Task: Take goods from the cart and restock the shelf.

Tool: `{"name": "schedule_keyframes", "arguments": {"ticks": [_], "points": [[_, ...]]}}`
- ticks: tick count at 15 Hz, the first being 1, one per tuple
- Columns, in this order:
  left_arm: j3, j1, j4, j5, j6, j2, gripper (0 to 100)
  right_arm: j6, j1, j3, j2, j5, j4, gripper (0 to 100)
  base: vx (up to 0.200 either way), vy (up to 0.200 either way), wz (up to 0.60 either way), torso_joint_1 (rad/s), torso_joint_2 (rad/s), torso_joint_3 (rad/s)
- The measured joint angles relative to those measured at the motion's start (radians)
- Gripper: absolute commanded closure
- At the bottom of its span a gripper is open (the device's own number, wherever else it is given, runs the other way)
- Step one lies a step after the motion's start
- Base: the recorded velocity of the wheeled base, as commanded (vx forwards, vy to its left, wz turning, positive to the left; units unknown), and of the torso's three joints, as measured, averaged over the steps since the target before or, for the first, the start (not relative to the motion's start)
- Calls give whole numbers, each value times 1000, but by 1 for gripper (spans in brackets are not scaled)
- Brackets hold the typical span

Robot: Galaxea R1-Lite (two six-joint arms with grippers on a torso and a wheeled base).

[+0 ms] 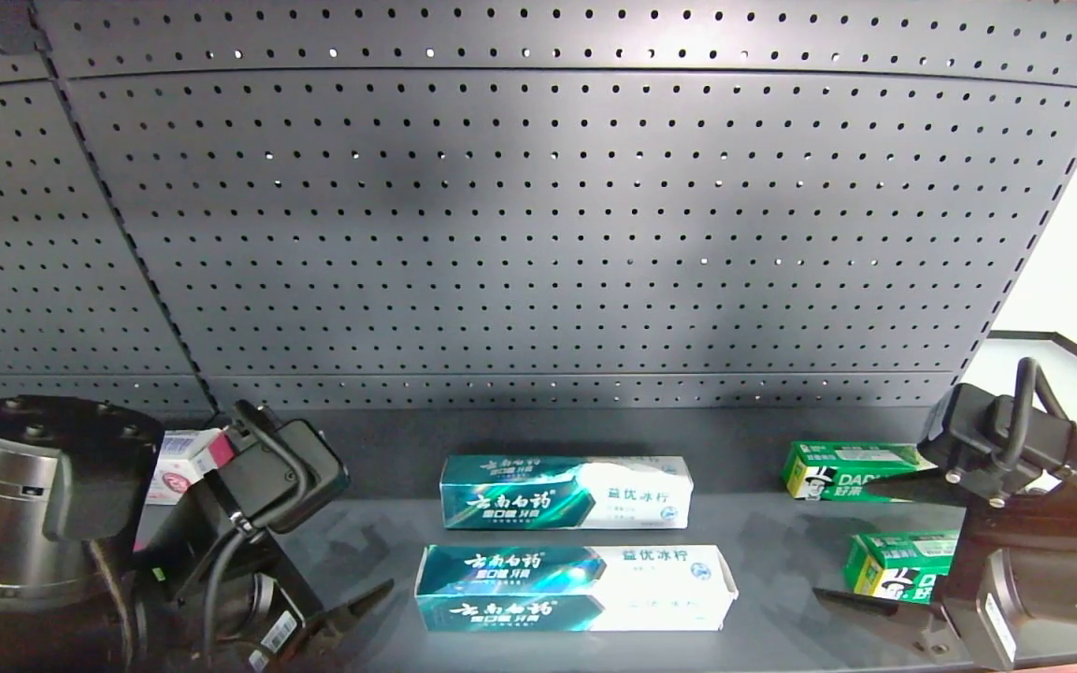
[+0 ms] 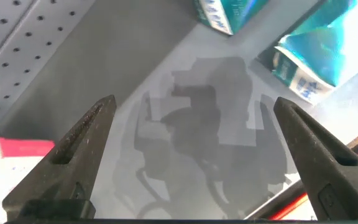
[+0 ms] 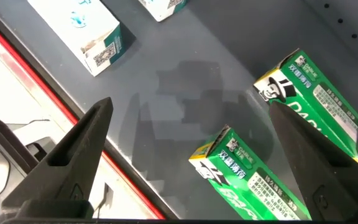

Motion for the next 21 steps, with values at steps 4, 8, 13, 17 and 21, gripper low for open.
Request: {"name": "schedule_keyframes", "arguments": {"ticks": [4,8,13,17,21], "points": [[3,5,1,0,0,-14,0,-1,32,4,28,-2,-2,0,0,0,0,0,0,0],[10,14,1,-1,-21,-31,0,-4,41,-23,83,-2,-4,0,0,0,0,0,0,0],[19,21,4,0,-23,-52,0,-12,77,-95,180,-10,-5,0,0,0,0,0,0,0],[43,31,0,-1,-23,-61,0,-14,85,-118,223,-10,-12,0,0,0,0,0,0,0],[46,33,0,-2,-23,-63,0,-14,86,-114,234,-10,-15,0,0,0,0,0,0,0]]}}
